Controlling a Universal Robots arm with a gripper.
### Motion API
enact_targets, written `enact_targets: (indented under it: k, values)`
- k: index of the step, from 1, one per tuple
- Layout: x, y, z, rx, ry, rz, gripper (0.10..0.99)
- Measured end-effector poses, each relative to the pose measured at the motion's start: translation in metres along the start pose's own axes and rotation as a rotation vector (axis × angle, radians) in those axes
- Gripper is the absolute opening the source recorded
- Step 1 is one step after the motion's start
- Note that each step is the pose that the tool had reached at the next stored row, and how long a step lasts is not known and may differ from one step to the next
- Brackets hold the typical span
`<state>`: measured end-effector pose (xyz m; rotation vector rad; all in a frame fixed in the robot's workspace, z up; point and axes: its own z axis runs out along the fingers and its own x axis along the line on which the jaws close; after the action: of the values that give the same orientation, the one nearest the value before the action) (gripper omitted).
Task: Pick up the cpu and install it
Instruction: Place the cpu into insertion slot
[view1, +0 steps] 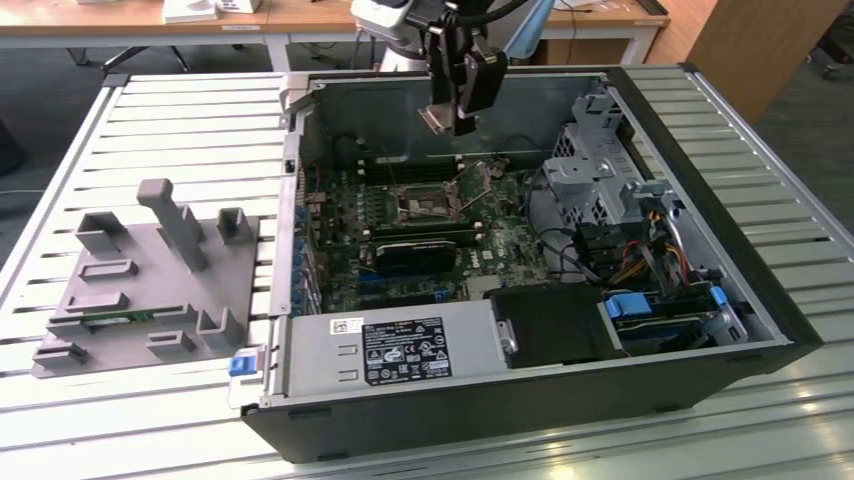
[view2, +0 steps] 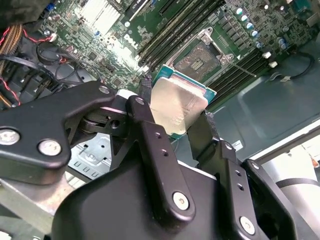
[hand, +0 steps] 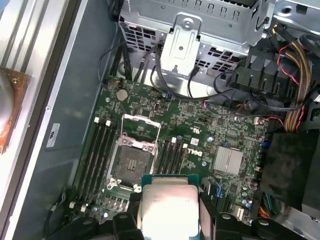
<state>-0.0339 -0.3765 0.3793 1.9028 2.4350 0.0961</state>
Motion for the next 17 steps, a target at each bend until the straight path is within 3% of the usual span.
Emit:
enact_targets:
  k: [7, 17]
  values:
    - [0.0, -0.0008, 0.0103, 0.007, 0.005, -0.001, 0.541]
    - [0.0005, -0.0019, 0.0252, 0.033, 0.0108, 0.0, 0.541]
